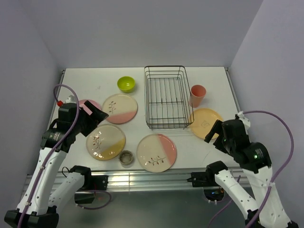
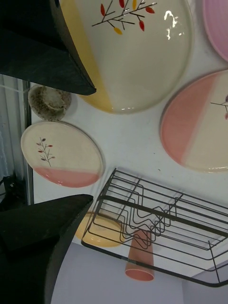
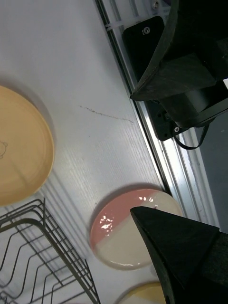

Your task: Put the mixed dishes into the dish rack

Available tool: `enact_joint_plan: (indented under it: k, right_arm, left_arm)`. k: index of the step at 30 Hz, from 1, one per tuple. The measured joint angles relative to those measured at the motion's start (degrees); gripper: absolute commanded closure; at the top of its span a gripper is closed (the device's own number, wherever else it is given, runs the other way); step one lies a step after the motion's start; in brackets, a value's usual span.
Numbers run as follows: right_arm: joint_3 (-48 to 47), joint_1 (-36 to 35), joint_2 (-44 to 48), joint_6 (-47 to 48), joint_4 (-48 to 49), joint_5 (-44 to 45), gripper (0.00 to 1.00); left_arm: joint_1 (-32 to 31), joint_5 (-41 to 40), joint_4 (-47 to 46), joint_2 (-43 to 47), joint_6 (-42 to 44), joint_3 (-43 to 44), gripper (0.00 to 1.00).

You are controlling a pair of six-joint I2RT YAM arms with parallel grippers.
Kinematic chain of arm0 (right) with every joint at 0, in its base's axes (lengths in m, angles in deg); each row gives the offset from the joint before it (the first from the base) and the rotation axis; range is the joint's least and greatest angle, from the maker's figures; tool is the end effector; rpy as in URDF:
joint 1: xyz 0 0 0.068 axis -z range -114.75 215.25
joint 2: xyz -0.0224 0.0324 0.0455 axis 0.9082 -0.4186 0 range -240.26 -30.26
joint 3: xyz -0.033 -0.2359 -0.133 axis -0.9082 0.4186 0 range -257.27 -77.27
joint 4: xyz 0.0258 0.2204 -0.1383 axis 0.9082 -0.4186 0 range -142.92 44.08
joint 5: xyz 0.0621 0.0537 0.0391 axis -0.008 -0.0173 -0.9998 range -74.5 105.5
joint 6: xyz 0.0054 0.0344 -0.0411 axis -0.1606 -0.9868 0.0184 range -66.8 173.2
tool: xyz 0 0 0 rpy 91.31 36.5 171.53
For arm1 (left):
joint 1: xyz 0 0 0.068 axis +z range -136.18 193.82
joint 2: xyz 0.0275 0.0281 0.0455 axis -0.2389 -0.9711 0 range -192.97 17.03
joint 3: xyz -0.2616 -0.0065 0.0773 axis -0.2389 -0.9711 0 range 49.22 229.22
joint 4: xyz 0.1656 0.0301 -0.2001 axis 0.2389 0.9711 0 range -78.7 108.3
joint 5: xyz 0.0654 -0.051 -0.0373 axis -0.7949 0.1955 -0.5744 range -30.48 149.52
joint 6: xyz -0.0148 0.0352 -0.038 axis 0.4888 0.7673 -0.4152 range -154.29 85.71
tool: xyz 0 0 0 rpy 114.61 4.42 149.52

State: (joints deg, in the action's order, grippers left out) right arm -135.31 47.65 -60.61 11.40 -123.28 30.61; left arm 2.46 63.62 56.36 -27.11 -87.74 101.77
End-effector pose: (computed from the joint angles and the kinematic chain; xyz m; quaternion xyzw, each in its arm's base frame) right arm 0.0519 0.0068 0.3314 0.2394 0.9004 0.0621 0.3580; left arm 0.1485 -0.0325 0.3273 -0.3057 0.8392 -0.2674 0.3618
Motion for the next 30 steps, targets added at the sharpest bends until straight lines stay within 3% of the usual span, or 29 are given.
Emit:
enact_joint_plan:
  k: [5, 10, 22, 24, 30]
  right_arm:
    - [-2.0, 0.0, -6.7, -0.2, -0.2, 0.5, 0.00]
    - [-4.3, 0.0, -6.4, 2.7, 3.3, -4.4, 0.00]
    - [-4.3, 0.0, -11.4, 7.5, 4.6, -9.8, 0.01]
    - [-4.3, 0.0, -11.3, 8.1, 4.7, -10.6, 0.01]
    - [-4.2, 0.0, -11.3, 10.1, 5.3, -11.9, 0.02]
  left_arm:
    - [0.0, -0.4, 4.2, -0.4, 0.0, 0.5, 0.09]
    - [0.0, -1.8, 6.7, -1.9, -0.3, 2.4, 0.11]
    - [0.0, -20.7, 14.7, -15.1, 3.3, 12.2, 0.21]
    - [0.0, -22.4, 15.0, -17.1, 4.7, 12.2, 0.30]
    - [-3.2, -22.9, 14.6, -19.1, 6.0, 9.3, 0.31]
